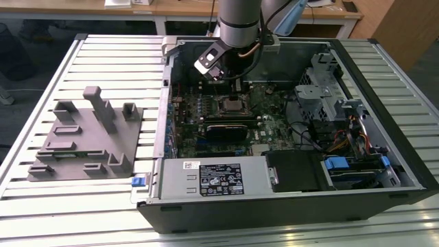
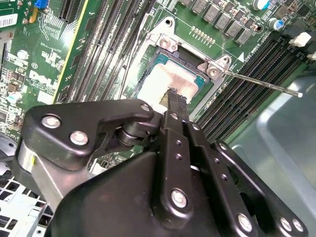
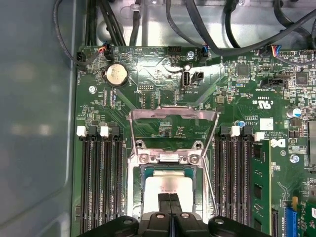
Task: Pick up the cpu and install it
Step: 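Place the cpu into insertion slot, then close the cpu cover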
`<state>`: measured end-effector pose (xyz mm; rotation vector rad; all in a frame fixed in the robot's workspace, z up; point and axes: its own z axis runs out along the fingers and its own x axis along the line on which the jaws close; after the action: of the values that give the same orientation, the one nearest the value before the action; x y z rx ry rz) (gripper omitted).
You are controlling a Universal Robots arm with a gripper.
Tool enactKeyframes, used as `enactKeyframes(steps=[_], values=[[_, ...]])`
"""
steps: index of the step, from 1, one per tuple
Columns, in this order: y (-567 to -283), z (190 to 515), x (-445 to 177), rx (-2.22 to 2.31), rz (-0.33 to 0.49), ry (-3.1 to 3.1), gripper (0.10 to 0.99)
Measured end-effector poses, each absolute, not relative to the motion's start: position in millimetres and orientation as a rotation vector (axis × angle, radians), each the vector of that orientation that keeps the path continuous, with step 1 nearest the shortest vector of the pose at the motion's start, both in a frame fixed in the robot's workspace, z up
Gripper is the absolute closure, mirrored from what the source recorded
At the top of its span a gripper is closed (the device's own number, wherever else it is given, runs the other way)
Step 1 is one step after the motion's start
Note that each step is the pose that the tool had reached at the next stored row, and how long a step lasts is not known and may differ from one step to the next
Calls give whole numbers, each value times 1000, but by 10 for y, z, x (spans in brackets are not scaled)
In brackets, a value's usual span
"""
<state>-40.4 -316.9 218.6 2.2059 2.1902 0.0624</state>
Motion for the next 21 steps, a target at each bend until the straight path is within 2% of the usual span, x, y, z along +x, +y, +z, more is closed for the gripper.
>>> enactKeyframes(steps=[21], values=[[-3169,2246,-405,2206,62,2190,980]])
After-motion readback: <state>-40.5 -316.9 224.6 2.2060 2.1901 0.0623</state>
